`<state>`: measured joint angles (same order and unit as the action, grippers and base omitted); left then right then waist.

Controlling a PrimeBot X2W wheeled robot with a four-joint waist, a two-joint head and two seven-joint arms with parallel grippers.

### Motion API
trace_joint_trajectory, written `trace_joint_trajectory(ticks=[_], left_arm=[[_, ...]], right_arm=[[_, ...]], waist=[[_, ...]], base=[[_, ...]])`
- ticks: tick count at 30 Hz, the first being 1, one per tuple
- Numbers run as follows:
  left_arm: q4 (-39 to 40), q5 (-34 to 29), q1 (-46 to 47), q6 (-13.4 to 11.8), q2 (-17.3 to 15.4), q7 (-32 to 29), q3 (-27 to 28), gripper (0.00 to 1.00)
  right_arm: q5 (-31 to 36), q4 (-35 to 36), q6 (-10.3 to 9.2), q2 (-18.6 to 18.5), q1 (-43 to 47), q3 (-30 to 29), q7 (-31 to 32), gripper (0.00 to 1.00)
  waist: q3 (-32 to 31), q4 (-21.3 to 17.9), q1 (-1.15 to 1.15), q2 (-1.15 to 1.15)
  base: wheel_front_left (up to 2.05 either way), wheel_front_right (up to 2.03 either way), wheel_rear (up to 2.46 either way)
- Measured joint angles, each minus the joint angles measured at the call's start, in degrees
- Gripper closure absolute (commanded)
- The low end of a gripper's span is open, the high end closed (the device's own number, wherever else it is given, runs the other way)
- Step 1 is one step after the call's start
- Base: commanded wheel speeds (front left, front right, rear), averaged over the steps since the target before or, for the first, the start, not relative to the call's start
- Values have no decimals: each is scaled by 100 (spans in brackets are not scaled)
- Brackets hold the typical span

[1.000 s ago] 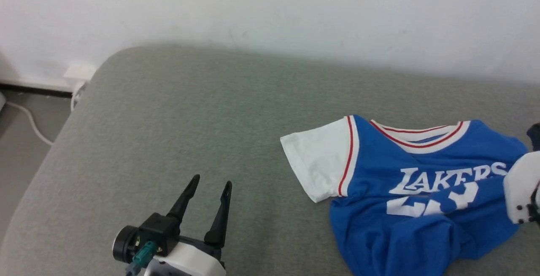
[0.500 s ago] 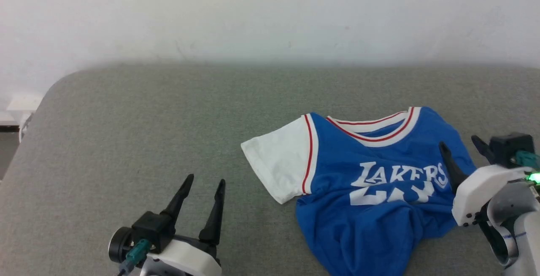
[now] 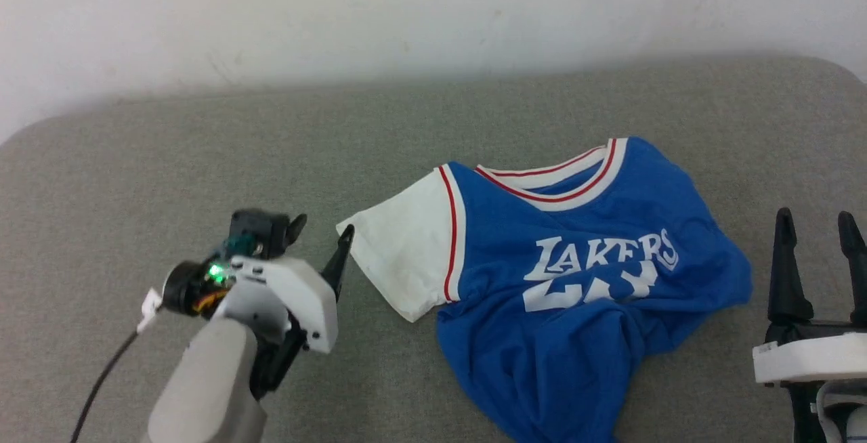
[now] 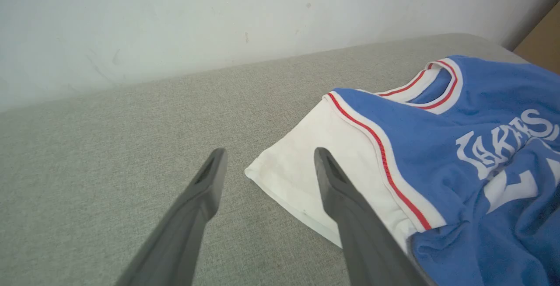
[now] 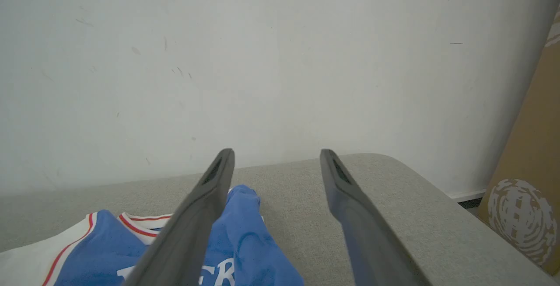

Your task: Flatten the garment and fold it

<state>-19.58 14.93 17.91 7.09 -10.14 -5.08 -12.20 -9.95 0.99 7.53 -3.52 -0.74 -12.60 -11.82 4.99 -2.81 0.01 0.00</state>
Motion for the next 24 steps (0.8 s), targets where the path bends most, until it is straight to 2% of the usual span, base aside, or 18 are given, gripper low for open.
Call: trace_joint_trajectory(ticks=[2,7,12,17,24], left_arm=[[-153,115,442,1,-182,-700,-250,0],[-434,965,1432,1,-657,-2537,-1001,0],[-734,1458,2089,1,-1123,-3627,-1445,0],[-1000,1655,2382,1,-1430,-4092,-1811,0],[-1181,2035,2622,0,-1488,-4305,-2034,1]], right_arm=[[169,-21,0,15,-4,-5,-51,0],[68,-156,0,38,-165,-93,-154,0],[-2,-348,0,44,-351,4,-241,0],[-88,-542,0,46,-479,101,-258,0],[-172,-712,0,45,-521,53,-290,0]], waist=[[103,-69,0,0],[381,-242,1,0],[643,-430,1,0],[868,-642,1,0],[1119,-851,0,0]], base=[[0,0,0],[0,0,0],[0,0,0],[0,0,0],[0,0,0]])
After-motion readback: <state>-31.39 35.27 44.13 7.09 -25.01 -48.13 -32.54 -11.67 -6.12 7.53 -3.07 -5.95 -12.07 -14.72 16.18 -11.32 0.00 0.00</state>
